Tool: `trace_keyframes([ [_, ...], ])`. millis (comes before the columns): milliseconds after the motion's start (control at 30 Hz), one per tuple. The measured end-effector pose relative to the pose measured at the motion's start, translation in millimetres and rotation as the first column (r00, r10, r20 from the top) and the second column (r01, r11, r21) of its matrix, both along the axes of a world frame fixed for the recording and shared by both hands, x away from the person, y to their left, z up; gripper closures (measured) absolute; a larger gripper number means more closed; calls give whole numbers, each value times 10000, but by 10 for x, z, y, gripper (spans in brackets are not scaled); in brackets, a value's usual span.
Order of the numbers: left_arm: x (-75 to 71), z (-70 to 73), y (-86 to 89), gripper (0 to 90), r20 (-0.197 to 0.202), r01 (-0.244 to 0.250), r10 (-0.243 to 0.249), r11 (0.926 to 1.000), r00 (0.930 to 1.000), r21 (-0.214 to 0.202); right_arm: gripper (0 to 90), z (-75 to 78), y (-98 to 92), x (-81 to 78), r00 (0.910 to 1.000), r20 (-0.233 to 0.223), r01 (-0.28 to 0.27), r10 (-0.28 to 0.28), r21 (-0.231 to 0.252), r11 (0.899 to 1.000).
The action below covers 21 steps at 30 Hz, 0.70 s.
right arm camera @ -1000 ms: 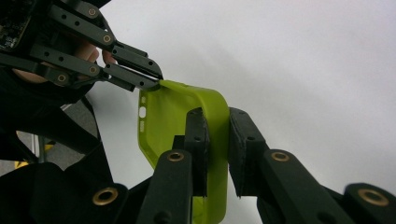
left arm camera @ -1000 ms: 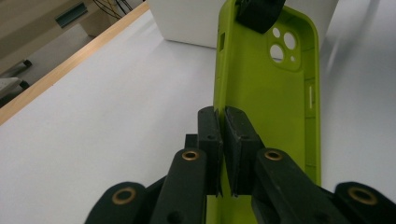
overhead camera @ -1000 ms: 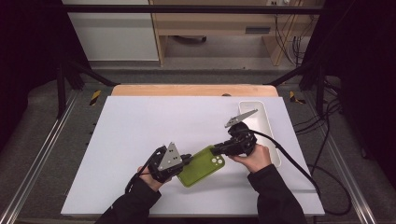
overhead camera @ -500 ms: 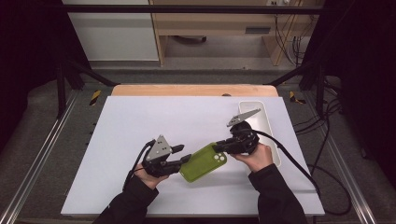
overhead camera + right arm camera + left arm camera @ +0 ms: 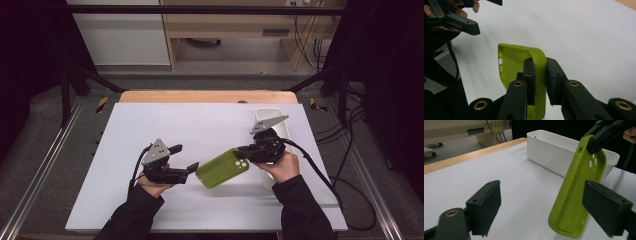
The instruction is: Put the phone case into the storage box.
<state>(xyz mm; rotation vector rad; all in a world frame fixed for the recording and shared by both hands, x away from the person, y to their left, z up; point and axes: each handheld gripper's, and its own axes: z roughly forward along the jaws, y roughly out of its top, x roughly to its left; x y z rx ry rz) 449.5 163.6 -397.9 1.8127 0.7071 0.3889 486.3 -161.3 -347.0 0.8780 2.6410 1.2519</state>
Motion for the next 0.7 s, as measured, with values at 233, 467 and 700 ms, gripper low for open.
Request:
trace_keyframes([
  [233,15,-5,100,71,-91,-222,220,9996,9997,-166,795,77,-84,-25,9992,377,109,-109,3,9999],
  [467,20,-32,206,49,-9,-409,409,9986,9992,-324,795,147,-158,-50,9976,668,169,-165,-51,9998],
  [700,24,-65,310,35,182,-627,634,9973,9978,-388,795,232,-226,-79,9957,885,295,-283,-124,9995],
])
